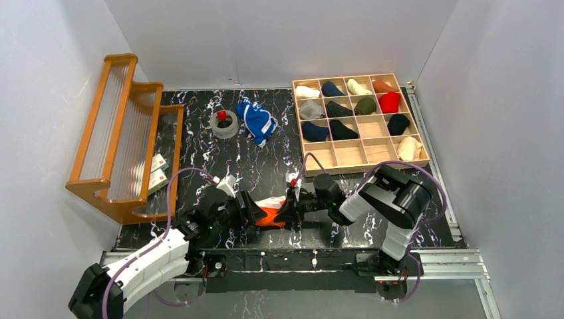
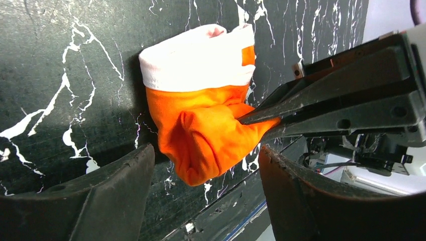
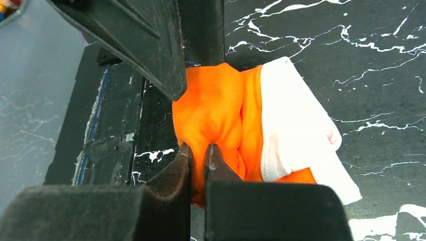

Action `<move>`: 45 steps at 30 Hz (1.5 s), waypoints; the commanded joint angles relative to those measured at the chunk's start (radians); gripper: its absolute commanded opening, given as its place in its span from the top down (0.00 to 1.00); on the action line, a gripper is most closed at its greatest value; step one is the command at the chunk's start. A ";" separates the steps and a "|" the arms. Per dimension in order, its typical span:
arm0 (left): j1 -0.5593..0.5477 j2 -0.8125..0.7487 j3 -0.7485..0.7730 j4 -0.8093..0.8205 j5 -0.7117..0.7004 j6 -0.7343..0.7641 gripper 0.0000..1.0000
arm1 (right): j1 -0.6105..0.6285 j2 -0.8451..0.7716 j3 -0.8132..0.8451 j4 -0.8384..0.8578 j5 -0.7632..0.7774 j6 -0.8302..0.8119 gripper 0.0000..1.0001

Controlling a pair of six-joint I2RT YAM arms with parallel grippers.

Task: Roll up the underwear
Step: Roll the underwear to the center of the board.

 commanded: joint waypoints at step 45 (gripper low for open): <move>0.001 0.176 -0.065 0.222 -0.107 -0.188 1.00 | -0.092 -0.133 0.055 -0.370 -0.013 -0.028 0.24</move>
